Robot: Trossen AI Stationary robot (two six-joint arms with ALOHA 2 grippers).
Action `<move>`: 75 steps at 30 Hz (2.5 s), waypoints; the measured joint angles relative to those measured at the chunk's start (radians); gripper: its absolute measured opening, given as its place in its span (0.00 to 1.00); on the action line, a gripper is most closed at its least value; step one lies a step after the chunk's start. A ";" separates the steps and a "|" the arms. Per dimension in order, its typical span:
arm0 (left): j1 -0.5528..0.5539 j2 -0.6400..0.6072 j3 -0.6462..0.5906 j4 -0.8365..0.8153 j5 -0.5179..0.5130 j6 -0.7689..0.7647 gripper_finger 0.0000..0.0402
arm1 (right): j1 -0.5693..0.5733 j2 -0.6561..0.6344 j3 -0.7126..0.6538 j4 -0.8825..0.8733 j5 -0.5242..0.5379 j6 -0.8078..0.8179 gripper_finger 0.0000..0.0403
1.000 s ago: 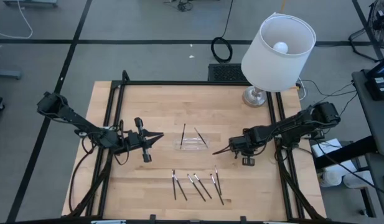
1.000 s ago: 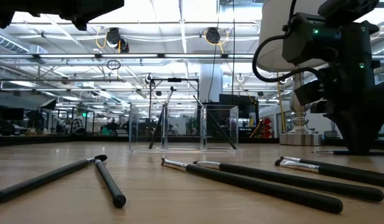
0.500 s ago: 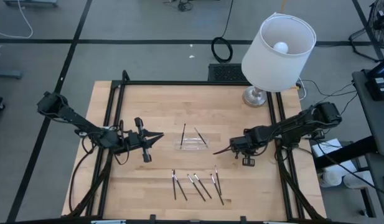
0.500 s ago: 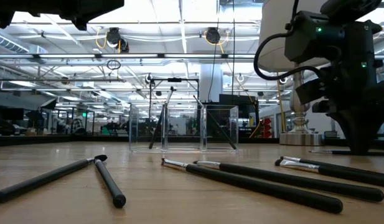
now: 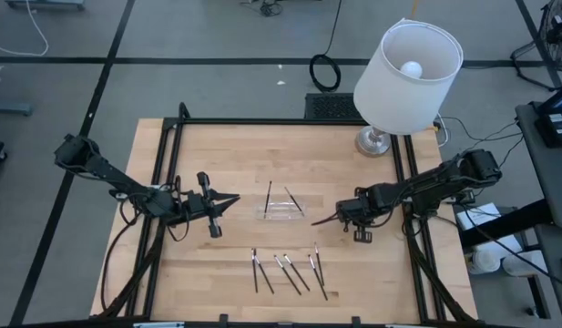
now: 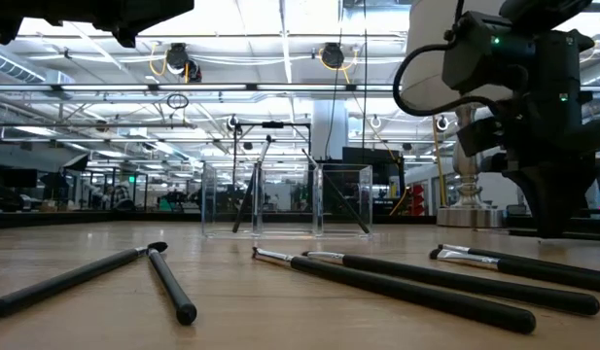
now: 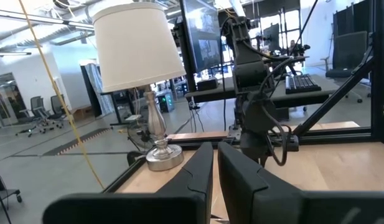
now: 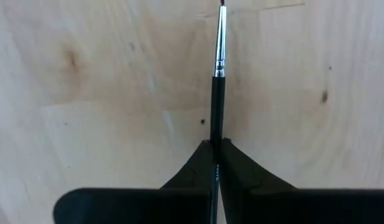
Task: Put items in baskets/containers
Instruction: Put the liner brush in the transparent organizer
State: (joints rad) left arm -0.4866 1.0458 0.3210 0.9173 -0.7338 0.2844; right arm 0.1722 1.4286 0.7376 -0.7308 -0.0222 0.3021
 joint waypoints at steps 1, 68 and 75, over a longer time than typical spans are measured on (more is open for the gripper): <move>0.000 0.000 0.000 0.000 0.000 0.000 0.09 | -0.001 0.000 0.000 -0.003 -0.001 0.000 0.00; 0.000 0.000 0.000 -0.008 0.001 0.000 0.09 | -0.046 0.278 0.016 1.326 0.357 -0.183 0.01; 0.000 0.000 0.000 -0.009 0.001 -0.001 0.09 | -0.046 0.286 0.016 1.309 0.392 -0.182 0.01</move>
State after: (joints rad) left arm -0.4870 1.0458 0.3210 0.9085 -0.7330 0.2836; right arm 0.1265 1.7142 0.7540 0.5785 0.3702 0.1200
